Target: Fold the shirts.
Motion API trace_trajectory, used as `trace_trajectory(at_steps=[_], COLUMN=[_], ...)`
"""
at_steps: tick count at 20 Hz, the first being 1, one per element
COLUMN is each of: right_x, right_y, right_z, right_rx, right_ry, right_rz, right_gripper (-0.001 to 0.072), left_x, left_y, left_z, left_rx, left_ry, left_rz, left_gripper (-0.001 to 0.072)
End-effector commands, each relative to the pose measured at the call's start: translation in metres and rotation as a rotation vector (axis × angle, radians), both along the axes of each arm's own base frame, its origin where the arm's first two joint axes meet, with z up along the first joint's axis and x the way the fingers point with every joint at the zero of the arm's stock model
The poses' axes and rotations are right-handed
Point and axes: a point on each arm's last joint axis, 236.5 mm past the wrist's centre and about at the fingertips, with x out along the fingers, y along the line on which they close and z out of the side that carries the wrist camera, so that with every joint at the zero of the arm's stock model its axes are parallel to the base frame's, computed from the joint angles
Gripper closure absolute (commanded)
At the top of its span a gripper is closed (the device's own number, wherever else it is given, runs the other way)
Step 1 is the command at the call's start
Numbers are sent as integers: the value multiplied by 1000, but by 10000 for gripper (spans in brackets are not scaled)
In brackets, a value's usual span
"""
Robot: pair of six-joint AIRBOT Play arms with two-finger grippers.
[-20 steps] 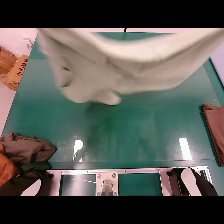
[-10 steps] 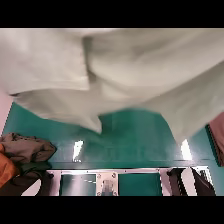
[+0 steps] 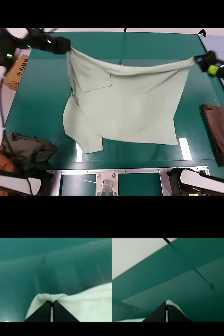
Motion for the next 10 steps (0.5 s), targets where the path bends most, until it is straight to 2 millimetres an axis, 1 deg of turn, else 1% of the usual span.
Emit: trace_trajectory(at_steps=[1,2,3,4,5,6,7,8,9,10], right_x=[42,47,49,48,43,35,22,4,-14,-36], right_y=[7,10,12,10,4,-2,-10,-17,-25,-32], right_z=[-130,-149,-159,-162,-158,-151,-144,-138,-136,-138], right_rx=[47,67,81,90,96,121,139,146,153,159], right_ry=[215,248,267,275,277,289,301,321,356,406], right_rz=[34,53,70,80,92,108,138,172,192,203], right_gripper=[699,697,590,433,416,423,432,474,505,522], left_x=[29,28,24,20,11,1,-12,-25,-36,-47], left_y=[-29,-32,-32,-29,-23,-13,3,21,38,53], left_z=[-109,-123,-132,-134,-132,-128,-124,-118,-115,-113], left_rx=[-140,-151,-146,-136,-132,-114,-94,-83,-90,-95], left_ry=[196,232,261,282,318,364,419,474,524,568], left_rz=[-5,-9,-18,-23,-41,-61,-79,-82,-69,-60], left_gripper=[678,638,266,-13,1,1,2,2,59,385])
